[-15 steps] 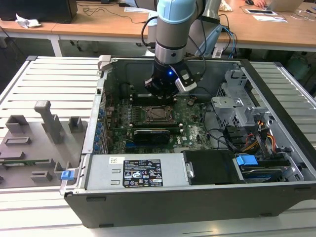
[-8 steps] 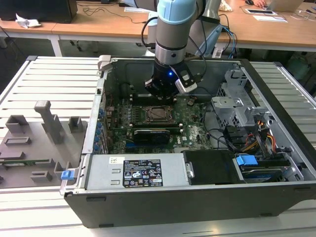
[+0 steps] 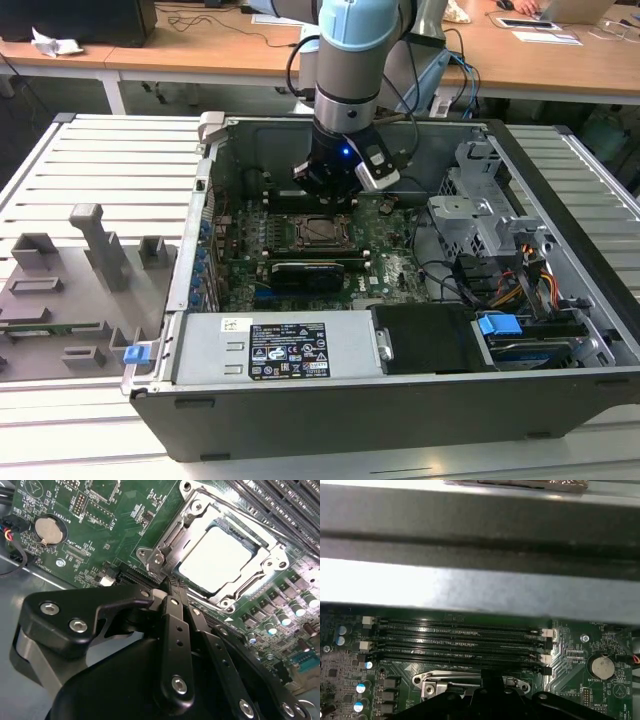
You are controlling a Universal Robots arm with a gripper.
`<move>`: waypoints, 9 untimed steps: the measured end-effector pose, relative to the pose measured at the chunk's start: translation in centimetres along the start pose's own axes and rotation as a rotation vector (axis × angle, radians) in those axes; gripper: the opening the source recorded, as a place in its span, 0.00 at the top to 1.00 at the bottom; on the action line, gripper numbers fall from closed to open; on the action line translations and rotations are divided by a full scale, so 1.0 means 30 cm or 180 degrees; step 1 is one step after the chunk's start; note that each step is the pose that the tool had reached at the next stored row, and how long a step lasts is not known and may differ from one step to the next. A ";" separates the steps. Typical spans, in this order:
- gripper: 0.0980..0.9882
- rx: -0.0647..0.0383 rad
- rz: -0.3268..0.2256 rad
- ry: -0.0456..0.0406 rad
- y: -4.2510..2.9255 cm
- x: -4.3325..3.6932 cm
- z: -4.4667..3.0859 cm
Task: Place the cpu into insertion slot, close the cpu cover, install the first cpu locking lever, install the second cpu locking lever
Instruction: 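Install the second cpu locking lever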
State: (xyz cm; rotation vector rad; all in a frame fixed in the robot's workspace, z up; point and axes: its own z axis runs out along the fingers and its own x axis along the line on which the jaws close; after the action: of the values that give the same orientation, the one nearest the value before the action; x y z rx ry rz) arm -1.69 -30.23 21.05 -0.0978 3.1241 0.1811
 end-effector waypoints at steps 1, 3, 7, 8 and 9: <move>0.99 0.0000 0.0000 0.0000 -0.007 0.000 -0.001; 0.99 0.0000 0.0000 0.0000 -0.014 0.001 -0.002; 0.99 0.0000 0.0000 0.0000 -0.023 0.001 -0.003; 0.99 0.0000 0.0000 0.0000 -0.026 0.002 -0.003; 0.99 0.0000 0.0000 0.0000 -0.028 0.002 -0.003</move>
State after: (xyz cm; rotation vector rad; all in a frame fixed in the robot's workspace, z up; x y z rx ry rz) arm -1.69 -31.08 21.06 -0.0976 3.1242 0.1812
